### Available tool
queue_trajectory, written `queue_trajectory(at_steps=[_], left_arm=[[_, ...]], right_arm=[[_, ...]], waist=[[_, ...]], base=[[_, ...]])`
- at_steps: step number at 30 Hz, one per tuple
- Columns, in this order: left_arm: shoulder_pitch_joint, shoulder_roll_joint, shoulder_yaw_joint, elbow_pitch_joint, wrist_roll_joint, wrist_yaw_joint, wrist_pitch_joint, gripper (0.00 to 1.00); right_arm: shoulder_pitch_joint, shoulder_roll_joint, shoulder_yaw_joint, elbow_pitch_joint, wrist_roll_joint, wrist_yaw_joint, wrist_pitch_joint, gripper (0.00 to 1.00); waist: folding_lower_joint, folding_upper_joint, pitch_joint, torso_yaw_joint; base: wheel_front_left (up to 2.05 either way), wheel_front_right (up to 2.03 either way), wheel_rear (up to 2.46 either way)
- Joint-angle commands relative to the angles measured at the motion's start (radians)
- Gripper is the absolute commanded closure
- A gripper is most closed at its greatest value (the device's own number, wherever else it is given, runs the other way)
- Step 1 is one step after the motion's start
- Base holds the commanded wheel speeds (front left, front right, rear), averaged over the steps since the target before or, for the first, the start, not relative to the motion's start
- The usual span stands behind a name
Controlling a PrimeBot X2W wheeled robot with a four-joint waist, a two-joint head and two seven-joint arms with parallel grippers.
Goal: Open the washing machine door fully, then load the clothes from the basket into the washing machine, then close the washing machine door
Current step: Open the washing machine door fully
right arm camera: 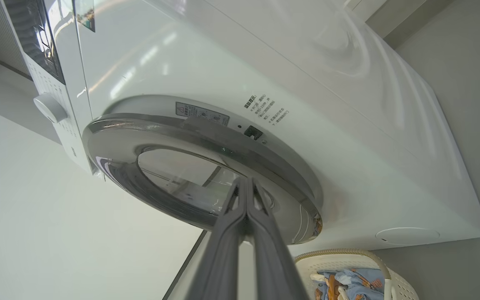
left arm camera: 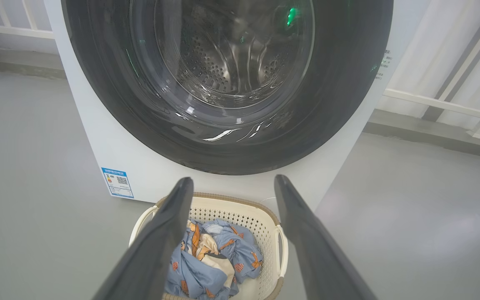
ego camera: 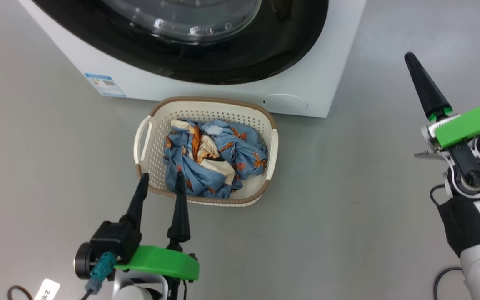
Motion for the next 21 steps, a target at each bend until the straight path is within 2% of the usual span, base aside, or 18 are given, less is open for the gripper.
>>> queue_trajectory(at_steps=[1, 21], left_arm=[[-0.034, 0.009, 0.025, -0.031, -0.007, 0.008, -0.006, 0.00], [-0.099, 0.009, -0.011, -0.058, -0.039, 0.025, -0.006, 0.00]], right_arm=[[-0.039, -0.007, 0.024, -0.020, 0.007, 0.002, 0.013, 1.00], [-0.293, -0.033, 0.081, 0.077, -0.006, 0.002, 0.065, 1.00]], waist=[[0.0000, -0.0001, 0.028, 0.021], [0.0000, -0.0001, 0.138, 0.081]], base=[[0.00, 0.00, 0.00], [0.00, 0.00, 0.00]])
